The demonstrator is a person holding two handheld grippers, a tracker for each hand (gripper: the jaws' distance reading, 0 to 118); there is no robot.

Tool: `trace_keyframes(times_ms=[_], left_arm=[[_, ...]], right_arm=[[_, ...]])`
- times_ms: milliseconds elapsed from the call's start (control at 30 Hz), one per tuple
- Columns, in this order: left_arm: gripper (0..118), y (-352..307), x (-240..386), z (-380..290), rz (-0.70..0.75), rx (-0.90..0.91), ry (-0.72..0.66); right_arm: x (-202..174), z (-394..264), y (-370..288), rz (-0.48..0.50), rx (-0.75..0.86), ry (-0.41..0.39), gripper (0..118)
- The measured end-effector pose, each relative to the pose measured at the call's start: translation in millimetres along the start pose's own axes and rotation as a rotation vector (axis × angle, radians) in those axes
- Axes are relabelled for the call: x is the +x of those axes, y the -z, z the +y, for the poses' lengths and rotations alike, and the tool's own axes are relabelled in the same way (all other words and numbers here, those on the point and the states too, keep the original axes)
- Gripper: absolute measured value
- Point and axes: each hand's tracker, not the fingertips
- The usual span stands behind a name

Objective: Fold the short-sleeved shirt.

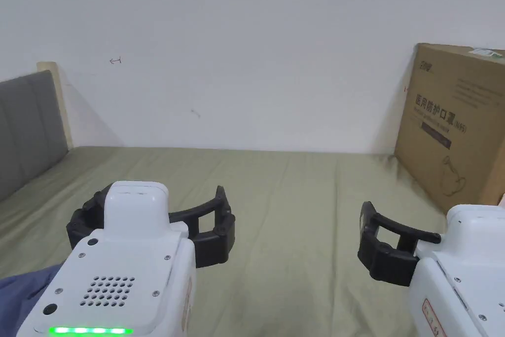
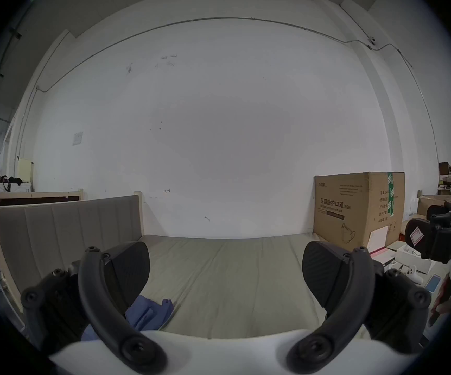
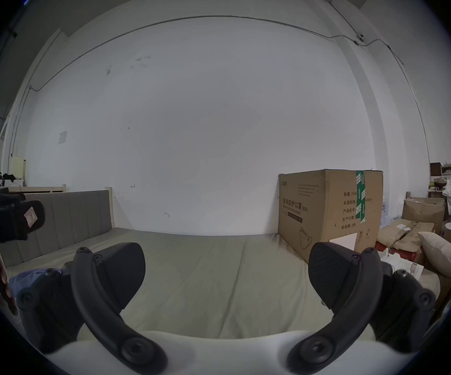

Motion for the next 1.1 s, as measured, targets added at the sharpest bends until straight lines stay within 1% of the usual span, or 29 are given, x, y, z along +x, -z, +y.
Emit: trace_keyframes(times_ms=[100,200,367,533,633,700,933,1033,1100], left_arm=[[114,-0.2,1.0,-1.9,-0.024,-0.002,-0.014],[114,-2.7,1.4,-1.1,-0.037,0.002,-0.027],[114,-2.5,2.6,-0.4,-0.037,-0.003,-0.027],[114,-3.3,4.4,-1.0,-0.028,0.005,0.001],[114,-4.1,5.3,-1.2,-0.040,0.005,-0.003],[114,-3.4,5.3,-0.4,-0.048,-0.001,-0.015],[114,-4.0,5.6,2.5,-0.039,0.004,-0.014],[114,-6.2,5.4,2.4,-0.055,0.048,-0.029],[114,-5.8,5.1,3.5,-0.066,0.047,-0.021]], right_arm=[[-3.0,3.3,-3.6,0.045,0.012,-0.014,118],[-6.1,5.0,-3.7,0.054,0.003,-0.014,118],[-6.9,5.2,-4.5,0.042,0.002,0.004,118],[-2.8,6.8,-7.5,0.054,0.013,0.050,118],[-5.5,8.9,-8.5,0.049,0.017,0.030,118],[-7.9,9.1,-7.5,0.024,0.017,0.004,118],[-3.1,10.3,-7.4,-0.013,0.033,0.026,118],[-0.2,11.5,-6.3,0.002,0.018,0.040,118],[-0.3,11.3,-6.1,0.008,0.015,0.040,118]])
